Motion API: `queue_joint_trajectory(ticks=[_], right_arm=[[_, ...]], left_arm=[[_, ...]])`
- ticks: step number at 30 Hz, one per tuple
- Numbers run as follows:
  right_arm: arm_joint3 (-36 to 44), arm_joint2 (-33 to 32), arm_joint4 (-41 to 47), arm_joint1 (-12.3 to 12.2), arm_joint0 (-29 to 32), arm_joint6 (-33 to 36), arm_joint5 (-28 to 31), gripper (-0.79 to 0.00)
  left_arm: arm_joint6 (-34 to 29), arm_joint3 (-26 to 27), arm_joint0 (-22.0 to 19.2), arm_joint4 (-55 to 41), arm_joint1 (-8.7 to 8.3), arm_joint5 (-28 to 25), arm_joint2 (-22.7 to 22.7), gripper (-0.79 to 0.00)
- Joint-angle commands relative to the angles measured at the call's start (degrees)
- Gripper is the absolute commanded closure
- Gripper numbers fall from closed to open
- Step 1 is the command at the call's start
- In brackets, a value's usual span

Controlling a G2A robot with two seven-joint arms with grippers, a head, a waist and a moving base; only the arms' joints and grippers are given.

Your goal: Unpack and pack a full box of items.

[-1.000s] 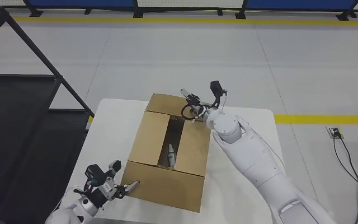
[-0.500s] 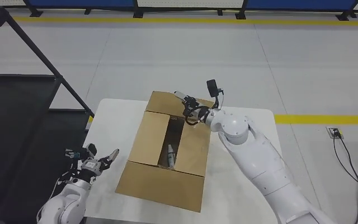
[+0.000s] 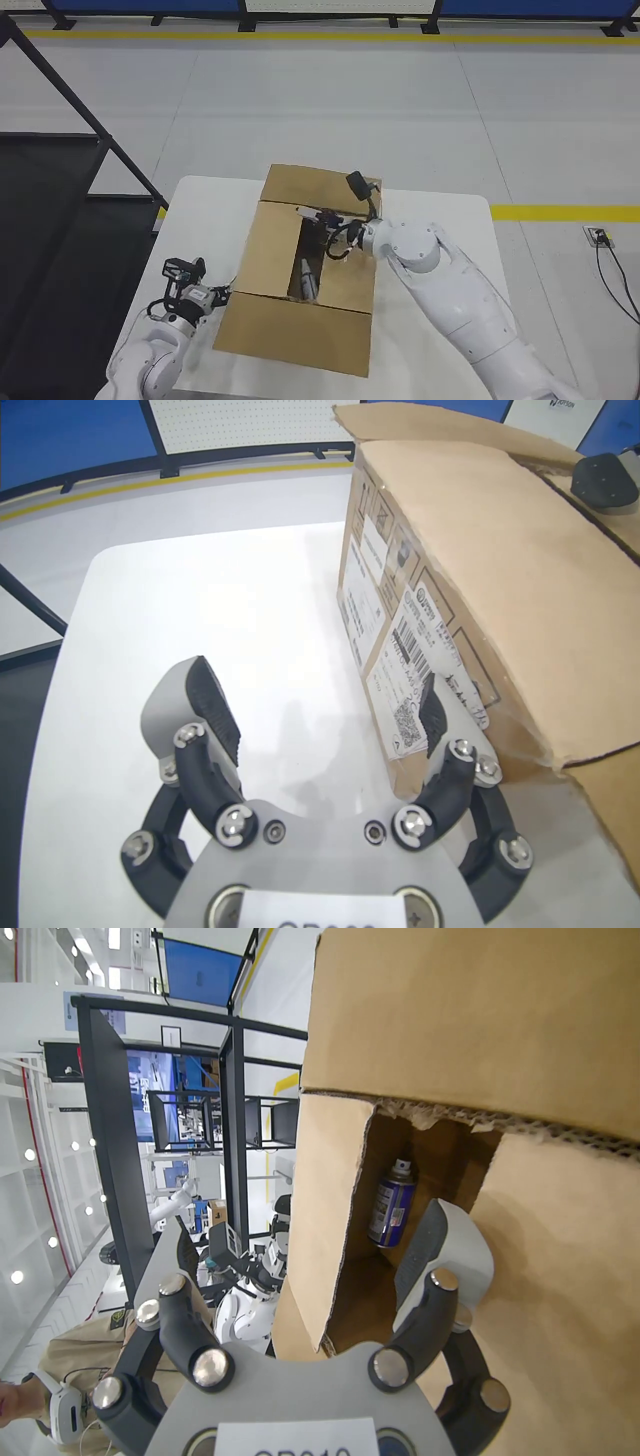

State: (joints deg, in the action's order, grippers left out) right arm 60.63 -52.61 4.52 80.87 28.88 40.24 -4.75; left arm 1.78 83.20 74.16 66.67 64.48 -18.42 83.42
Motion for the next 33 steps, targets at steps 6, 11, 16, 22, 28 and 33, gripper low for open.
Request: queue_joint_trajectory(ticks=[6, 11, 16, 22, 28, 33], right_arm=[[-4.20, 1.69, 2.05, 0.90, -2.03, 6.22, 1.99, -0.785], [-8.54, 3.71, 4.71, 2.37, -3.71, 7.60, 3.85, -0.785], [-12.80, 5.49, 8.92, 4.32, -5.52, 8.63, 6.93, -0.785], [-15.82, 5.02, 14.73, 5.87, -7.44, 9.78, 10.15, -0.785], [-15.07, 5.06, 17.13, 6.96, -8.50, 9.33, 10.89, -0.785], [-13.06, 6.48, 13.24, 7.65, -9.05, 5.37, 10.10, -0.785]], left_arm=[[0.98, 2.52, 2.18, 0.67, 0.00, -0.92, -0.32, -0.785], [1.72, 3.12, 3.11, 0.96, 0.02, 0.00, 0.07, -0.785], [2.28, 4.35, 4.66, -0.82, -0.08, 0.54, 2.03, -0.785], [3.47, 9.31, 8.34, -1.43, -0.39, -1.21, 4.38, -0.785], [4.85, 16.79, 13.20, -0.49, -0.73, -4.17, 6.15, -0.785], [6.19, 21.63, 16.93, 3.25, -0.99, -5.33, 7.26, -0.785]])
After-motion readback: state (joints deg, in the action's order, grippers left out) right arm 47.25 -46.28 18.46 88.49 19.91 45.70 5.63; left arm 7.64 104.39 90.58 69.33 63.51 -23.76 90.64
